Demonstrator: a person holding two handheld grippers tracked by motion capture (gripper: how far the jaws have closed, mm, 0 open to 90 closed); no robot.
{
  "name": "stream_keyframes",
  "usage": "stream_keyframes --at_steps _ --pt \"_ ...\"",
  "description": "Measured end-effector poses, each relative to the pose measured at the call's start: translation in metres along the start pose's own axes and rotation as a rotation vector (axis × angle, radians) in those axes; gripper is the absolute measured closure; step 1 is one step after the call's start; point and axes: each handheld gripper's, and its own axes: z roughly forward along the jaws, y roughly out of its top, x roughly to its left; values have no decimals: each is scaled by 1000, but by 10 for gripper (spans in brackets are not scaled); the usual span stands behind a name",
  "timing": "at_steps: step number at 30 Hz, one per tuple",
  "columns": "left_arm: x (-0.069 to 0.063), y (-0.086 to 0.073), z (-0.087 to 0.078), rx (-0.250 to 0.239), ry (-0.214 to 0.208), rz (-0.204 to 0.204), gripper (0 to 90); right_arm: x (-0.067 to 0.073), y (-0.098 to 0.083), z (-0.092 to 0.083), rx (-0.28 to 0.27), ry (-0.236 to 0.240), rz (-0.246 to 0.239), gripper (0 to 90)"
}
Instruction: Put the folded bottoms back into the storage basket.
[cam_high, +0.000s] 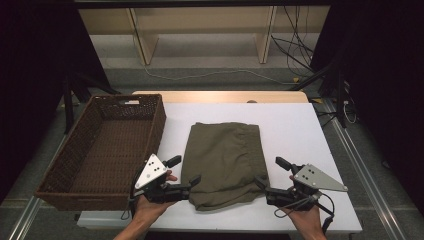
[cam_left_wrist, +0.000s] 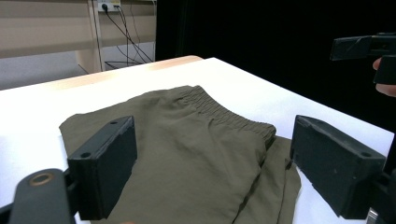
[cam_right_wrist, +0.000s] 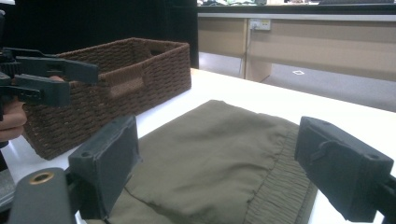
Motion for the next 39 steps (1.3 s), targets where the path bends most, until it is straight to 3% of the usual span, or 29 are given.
stream_keyframes --at_steps 10,14,15,20,22,25,26,32,33,34,35,36,37,38,39 --pt "-1 0 2 13 12 14 148 -5 4 2 16 -2 -24 156" --pt "-1 0 2 14 18 15 148 -5 5 2 23 -5 -47 156" --pt "0 0 3 18 21 16 148 -6 8 2 27 -14 -73 156" --pt "2 -1 5 40 50 -5 148 -11 13 6 73 18 -83 156" --pt "5 -1 7 62 58 -24 148 -14 15 11 121 16 -103 156" --pt "7 -2 10 96 77 -51 149 -18 17 14 147 13 -99 155" --pt "8 -2 11 114 79 -72 150 -23 19 19 165 7 -90 155" --pt "10 -4 16 168 98 -106 150 -40 25 35 217 -2 -55 142" --pt "12 -5 18 198 104 -120 150 -47 27 43 245 -4 -50 129" --pt "12 -5 18 198 104 -120 151 -47 27 43 245 -4 -50 129" --pt "14 -6 20 250 111 -135 151 -55 29 52 268 -10 -42 127" --pt "14 -6 20 250 111 -135 153 -55 29 52 268 -10 -42 127" --pt "18 -9 24 296 99 -181 154 -62 31 61 294 -8 -34 123" --pt "18 -9 24 296 99 -181 154 -65 31 66 309 -10 -28 123" --pt "23 -11 25 328 99 -221 156 -68 31 71 332 -10 -24 124"
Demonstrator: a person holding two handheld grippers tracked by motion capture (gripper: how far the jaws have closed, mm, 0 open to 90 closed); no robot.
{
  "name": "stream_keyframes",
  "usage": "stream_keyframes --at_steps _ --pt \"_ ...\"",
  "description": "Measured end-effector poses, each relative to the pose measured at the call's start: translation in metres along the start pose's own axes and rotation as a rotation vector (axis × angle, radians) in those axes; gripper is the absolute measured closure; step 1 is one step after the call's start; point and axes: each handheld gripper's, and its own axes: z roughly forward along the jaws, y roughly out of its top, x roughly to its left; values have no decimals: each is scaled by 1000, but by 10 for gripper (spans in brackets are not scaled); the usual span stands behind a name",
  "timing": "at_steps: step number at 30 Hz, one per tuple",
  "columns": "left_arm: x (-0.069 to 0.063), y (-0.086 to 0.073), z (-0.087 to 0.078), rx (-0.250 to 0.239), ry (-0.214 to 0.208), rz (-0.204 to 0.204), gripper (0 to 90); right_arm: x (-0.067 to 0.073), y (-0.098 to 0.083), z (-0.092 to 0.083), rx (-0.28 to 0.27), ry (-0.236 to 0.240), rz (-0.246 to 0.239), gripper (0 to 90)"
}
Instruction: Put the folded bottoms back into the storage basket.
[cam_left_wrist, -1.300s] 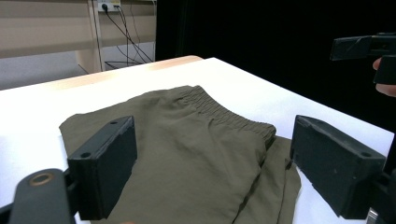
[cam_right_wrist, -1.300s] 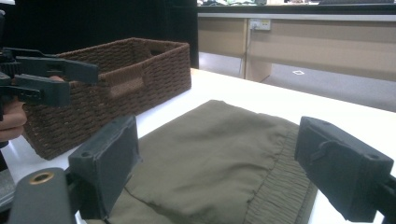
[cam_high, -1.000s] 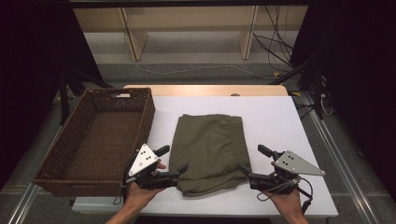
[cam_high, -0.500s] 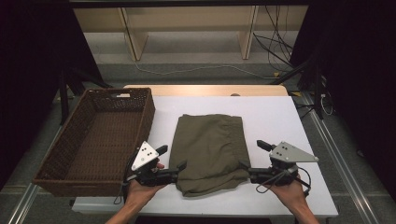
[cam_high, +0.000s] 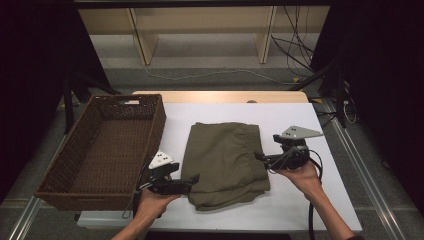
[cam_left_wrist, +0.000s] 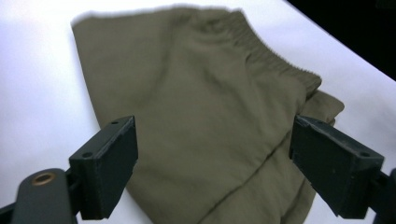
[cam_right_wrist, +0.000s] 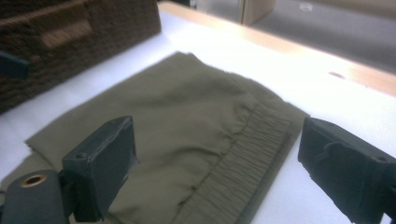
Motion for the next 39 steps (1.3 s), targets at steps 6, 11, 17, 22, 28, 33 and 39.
stream_keyframes --at_steps 6,11,17,22,28,33,39 --pt "7 1 1 22 30 -38 157 -15 2 20 84 -13 27 123" --pt "7 0 7 73 77 -41 161 -22 4 29 114 -18 49 123" --pt "13 -2 23 176 102 -67 166 -33 8 41 159 -30 69 129" --pt "18 -6 35 264 122 -87 166 -47 8 55 205 -30 98 139" --pt "18 -11 42 325 107 -111 168 -59 12 71 271 -40 132 139" --pt "20 -12 44 338 114 -115 177 -68 16 82 293 -46 155 139" --pt "25 -16 48 359 119 -116 232 -77 20 101 337 -52 180 140"
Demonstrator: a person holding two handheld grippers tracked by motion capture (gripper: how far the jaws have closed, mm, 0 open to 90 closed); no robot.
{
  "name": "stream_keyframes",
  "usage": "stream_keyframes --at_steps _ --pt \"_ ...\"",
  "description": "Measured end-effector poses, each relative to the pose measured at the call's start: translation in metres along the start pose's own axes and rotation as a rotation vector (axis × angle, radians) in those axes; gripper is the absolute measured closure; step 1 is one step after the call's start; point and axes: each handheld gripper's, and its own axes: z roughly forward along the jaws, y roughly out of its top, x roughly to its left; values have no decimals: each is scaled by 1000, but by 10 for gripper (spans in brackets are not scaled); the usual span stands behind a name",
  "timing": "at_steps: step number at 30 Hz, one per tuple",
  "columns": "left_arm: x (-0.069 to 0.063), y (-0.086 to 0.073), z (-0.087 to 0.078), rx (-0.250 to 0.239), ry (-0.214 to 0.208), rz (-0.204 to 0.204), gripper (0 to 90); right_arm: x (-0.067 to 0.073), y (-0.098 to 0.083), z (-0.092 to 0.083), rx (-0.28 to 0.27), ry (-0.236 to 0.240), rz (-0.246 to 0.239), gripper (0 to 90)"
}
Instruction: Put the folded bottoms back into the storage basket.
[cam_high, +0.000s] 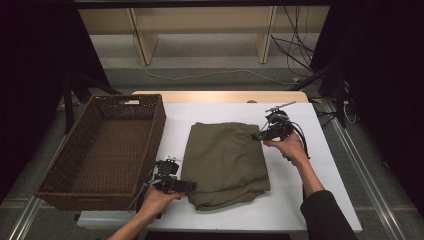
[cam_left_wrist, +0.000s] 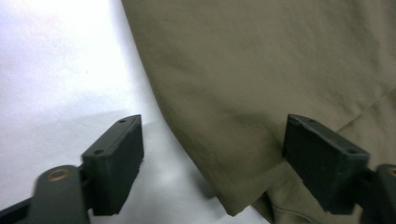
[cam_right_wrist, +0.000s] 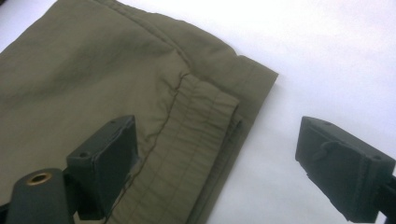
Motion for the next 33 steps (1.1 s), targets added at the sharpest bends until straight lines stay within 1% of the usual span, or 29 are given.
stream_keyframes --at_steps 4,5,6,7,8,9,11,13,14,15,18,20,21,23,26,28,29,30,31,32,33 --pt "-1 -1 2 -4 -6 13 292 -3 4 12 38 0 12 140" --pt "-2 -1 3 -14 -5 23 310 -4 5 15 46 2 16 140" --pt "-2 -1 3 -14 -5 23 330 -4 5 19 52 3 22 142" --pt "-4 -1 3 -19 -3 36 349 -5 6 22 63 4 24 143" --pt "-4 -1 3 -19 -3 36 373 -5 6 22 63 4 24 143" --pt "-6 0 4 -22 -4 41 398 -6 6 28 83 -7 21 147" --pt "-10 0 6 -31 -2 69 450 -8 7 35 99 0 26 150" --pt "-11 0 6 -30 2 76 522 -9 8 38 108 0 34 150" --pt "-11 0 7 -34 7 85 522 -9 8 41 117 -2 39 153" --pt "-11 1 7 -37 12 88 598 -11 9 47 132 4 45 155" --pt "-9 2 8 -40 4 81 708 -12 8 52 148 11 55 158" --pt "-8 4 8 -48 0 86 766 -13 8 57 162 29 68 163" --pt "-8 4 9 -51 -3 83 791 -14 8 59 160 30 73 163" --pt "-9 4 9 -57 -4 89 826 -13 8 60 160 25 73 164" --pt "-9 5 8 -60 -6 92 852 -12 9 60 169 19 66 171" --pt "-10 5 7 -68 -6 100 860 -10 10 61 173 5 56 212" --pt "-10 5 7 -71 -5 100 864 -9 10 60 172 8 55 251" --pt "-10 5 7 -71 -5 100 868 -9 10 60 172 8 55 251" --pt "-10 6 6 -76 -9 101 871 -8 11 60 170 28 55 347" --pt "-10 6 6 -76 -9 101 874 -8 11 60 170 28 55 347" --pt "-10 6 5 -84 -13 99 876 -8 11 60 164 53 59 436"
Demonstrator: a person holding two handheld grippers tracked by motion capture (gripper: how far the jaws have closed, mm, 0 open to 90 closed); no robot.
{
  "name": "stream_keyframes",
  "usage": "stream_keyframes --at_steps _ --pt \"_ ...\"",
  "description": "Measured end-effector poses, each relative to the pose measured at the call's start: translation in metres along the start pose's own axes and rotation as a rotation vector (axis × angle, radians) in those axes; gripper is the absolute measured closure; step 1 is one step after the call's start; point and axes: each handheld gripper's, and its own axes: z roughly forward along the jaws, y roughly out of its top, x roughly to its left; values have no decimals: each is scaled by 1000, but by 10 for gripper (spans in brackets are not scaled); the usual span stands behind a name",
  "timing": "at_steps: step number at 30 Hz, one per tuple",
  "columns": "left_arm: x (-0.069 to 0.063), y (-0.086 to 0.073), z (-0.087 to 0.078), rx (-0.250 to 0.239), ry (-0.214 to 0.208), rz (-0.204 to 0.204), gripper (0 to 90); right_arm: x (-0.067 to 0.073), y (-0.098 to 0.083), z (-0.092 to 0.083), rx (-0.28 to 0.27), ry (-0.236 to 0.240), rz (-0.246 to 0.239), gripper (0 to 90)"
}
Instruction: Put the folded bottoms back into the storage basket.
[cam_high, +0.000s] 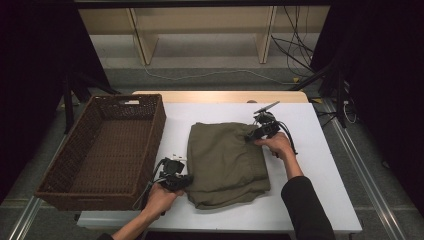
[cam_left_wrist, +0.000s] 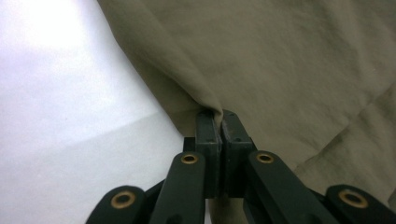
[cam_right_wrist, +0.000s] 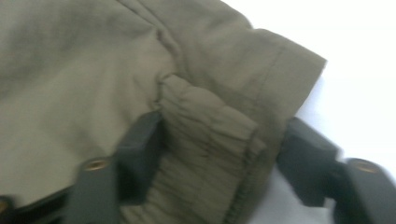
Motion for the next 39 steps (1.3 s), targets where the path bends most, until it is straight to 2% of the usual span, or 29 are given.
stream_keyframes --at_steps 4,5,6,7,10,17,19,25,30,33,35,39 --pt "1 1 -1 -13 -8 5 881 0 0 0 -7 20 20 561" --pt "1 1 -1 -13 -8 5 881 0 0 0 -7 20 20 561" --pt "1 1 -1 -20 -11 7 882 1 -1 -3 -22 21 16 655" --pt "1 1 -1 -20 -11 7 882 1 -2 -5 -29 21 11 692" --pt "2 2 -3 -30 -14 5 883 2 -2 -9 -39 25 6 749" --pt "4 4 -9 -71 -8 0 885 6 -4 -15 -79 35 -18 780" --pt "4 7 -12 -76 -20 -4 886 5 -5 -21 -92 55 -19 784" --pt "5 14 -24 -115 -35 -10 886 5 -5 -31 -103 72 -6 788" --pt "0 19 -33 -138 -53 17 887 7 -5 -40 -133 90 -4 789" --pt "-1 21 -37 -148 -57 16 887 7 -5 -44 -138 89 -6 789" --pt "1 23 -42 -168 -76 -1 887 7 -5 -50 -150 98 8 790" --pt "2 27 -49 -184 -87 2 887 8 -4 -57 -165 103 16 790"
